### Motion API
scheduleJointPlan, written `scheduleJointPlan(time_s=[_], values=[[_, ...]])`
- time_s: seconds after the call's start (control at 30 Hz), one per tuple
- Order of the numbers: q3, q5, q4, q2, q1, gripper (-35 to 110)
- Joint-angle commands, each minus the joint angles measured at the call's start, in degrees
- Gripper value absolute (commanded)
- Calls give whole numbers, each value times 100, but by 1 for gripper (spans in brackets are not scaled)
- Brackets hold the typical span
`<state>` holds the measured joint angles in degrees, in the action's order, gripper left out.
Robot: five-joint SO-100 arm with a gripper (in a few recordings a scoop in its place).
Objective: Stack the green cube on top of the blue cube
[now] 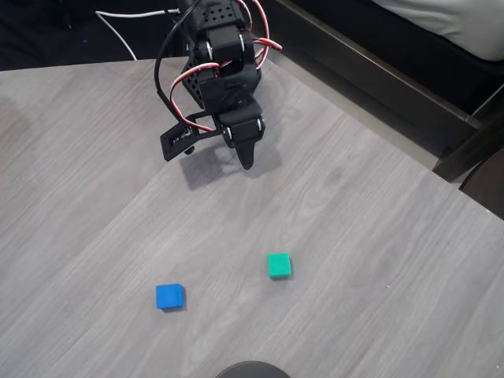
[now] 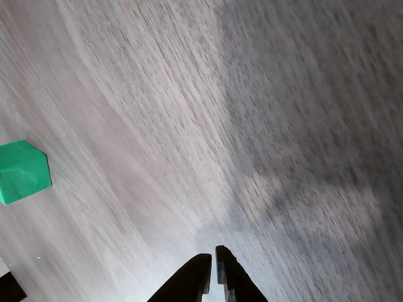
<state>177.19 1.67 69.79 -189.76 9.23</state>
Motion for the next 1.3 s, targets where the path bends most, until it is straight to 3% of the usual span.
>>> scheduleJointPlan(time_s=[0.0,0.2,0.47,0.7,1.27], values=[[44,-26,-562,694,-404,0],[44,0,-1204,1521,-431,0],[44,0,-1169,1477,-413,0],[35,62,62,-123,-387,0],[35,343,9,-149,-369,0]])
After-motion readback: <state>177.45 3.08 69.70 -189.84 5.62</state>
